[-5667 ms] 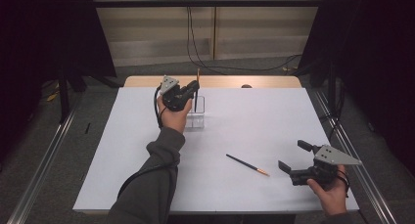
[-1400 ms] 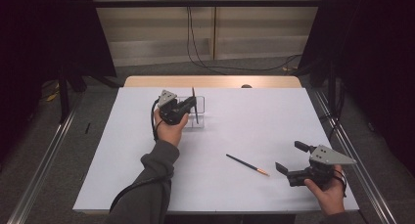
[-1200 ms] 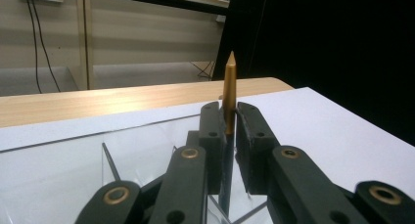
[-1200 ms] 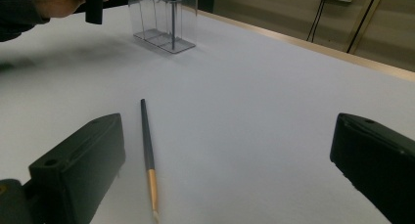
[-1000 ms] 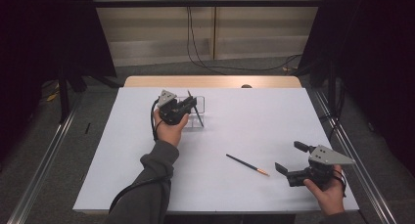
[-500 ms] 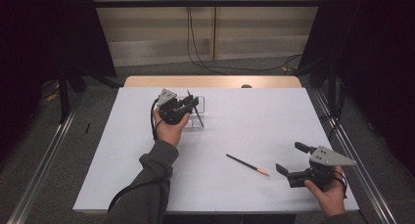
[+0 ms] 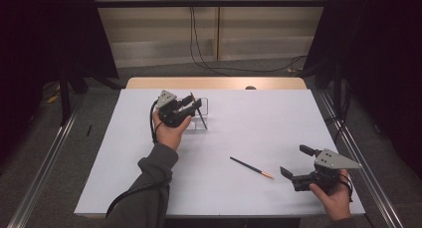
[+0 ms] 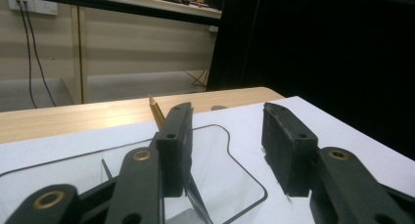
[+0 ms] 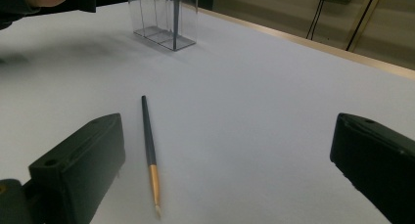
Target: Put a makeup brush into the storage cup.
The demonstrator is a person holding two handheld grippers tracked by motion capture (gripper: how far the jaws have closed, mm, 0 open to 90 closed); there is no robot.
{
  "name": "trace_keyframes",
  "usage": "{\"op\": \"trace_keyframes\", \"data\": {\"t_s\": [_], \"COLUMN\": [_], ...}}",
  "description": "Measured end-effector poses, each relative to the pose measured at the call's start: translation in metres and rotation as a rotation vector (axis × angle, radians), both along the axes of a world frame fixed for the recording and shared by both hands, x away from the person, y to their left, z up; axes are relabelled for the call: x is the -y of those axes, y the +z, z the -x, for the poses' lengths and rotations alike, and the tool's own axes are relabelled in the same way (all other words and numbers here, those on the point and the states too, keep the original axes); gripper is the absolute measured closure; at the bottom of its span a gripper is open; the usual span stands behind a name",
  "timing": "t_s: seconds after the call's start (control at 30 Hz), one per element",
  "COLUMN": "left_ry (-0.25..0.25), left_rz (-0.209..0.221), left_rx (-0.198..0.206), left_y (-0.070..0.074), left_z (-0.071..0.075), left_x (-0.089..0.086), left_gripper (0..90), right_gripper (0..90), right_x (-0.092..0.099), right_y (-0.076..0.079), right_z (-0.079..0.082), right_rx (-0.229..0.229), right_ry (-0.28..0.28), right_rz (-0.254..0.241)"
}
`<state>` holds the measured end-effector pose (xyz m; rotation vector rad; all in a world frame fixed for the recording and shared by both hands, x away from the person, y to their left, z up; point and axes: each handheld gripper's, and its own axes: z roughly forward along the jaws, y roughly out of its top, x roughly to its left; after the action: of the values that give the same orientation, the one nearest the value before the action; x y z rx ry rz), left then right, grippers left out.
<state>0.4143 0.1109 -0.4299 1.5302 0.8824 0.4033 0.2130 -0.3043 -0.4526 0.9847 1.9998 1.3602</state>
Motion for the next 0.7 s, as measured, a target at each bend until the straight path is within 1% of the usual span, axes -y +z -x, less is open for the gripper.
{"op": "trace_keyframes", "data": {"t_s": [0.03,0.07,0.1,0.13,0.17,0.2,0.23,0.27,0.33,0.37,0.4,0.43,0.47,0.5,0.53,0.57,0.63,0.67,0.7], "left_ry": [-0.010,-0.012,-0.020,-0.008,-0.019,-0.017,-0.018,-0.026,-0.027,-0.057,-0.057,-0.059,-0.052,-0.069,-0.074,-0.069,-0.075,-0.074,-0.094], "left_rz": [-0.023,-0.015,-0.008,-0.012,0.001,0.004,0.001,0.011,0.008,-0.016,-0.033,-0.027,-0.002,-0.002,-0.033,-0.012,-0.012,0.006,0.022], "left_rx": [-0.001,0.002,-0.007,-0.005,-0.004,-0.003,0.002,0.006,0.014,0.019,0.027,0.032,0.026,0.030,0.037,0.038,0.046,0.046,0.042], "left_y": [0.001,0.001,0.002,0.002,0.003,0.003,0.004,0.005,0.007,0.008,0.009,0.010,0.010,0.011,0.012,0.013,0.014,0.015,0.015], "left_z": [0.000,0.001,0.001,0.002,0.002,0.002,0.002,0.003,0.004,0.004,0.005,0.006,0.007,0.007,0.008,0.008,0.009,0.010,0.010], "left_x": [-0.002,-0.002,-0.003,-0.004,-0.004,-0.005,-0.005,-0.004,-0.004,-0.006,-0.006,-0.005,-0.003,-0.004,-0.006,-0.004,-0.005,-0.004,-0.005], "left_gripper": [53.4,52.8,51.5,50.1,49.1,48.4,47.2,45.7,43.4,42.5,41.4,40.1,38.7,37.4,36.0,34.9,32.5,30.8,30.1], "right_gripper": [0.0,0.0,0.0,0.0,0.0,0.0,0.0,0.0,0.0,0.0,0.0,0.0,0.0,0.0,0.0,0.0,0.0,0.0,0.0], "right_x": [0.000,0.000,0.000,0.000,0.000,-0.001,0.000,0.000,0.000,0.000,0.000,0.000,0.000,0.000,0.000,0.000,0.000,-0.001,-0.001], "right_y": [0.000,-0.001,-0.001,-0.001,-0.001,-0.001,0.000,0.000,0.000,0.000,0.000,-0.001,-0.001,-0.001,-0.001,-0.001,-0.001,-0.001,-0.001], "right_z": [0.000,0.000,0.000,0.000,0.000,0.001,0.001,0.001,0.001,0.001,0.001,0.001,0.001,0.001,0.001,0.001,0.001,0.001,0.001], "right_rx": [0.001,0.003,0.003,0.000,0.004,0.002,-0.001,0.000,-0.002,-0.002,-0.002,-0.002,-0.002,-0.003,-0.003,-0.002,-0.002,0.002,0.001], "right_ry": [0.006,0.005,0.006,0.008,0.006,0.004,0.005,0.003,-0.005,-0.002,-0.004,-0.002,-0.003,-0.002,-0.003,0.000,-0.001,-0.001,0.005], "right_rz": [0.000,0.003,0.007,0.008,0.011,0.008,0.005,0.005,0.004,0.006,0.008,0.007,0.008,0.008,0.007,0.005,0.004,0.008,0.009]}}
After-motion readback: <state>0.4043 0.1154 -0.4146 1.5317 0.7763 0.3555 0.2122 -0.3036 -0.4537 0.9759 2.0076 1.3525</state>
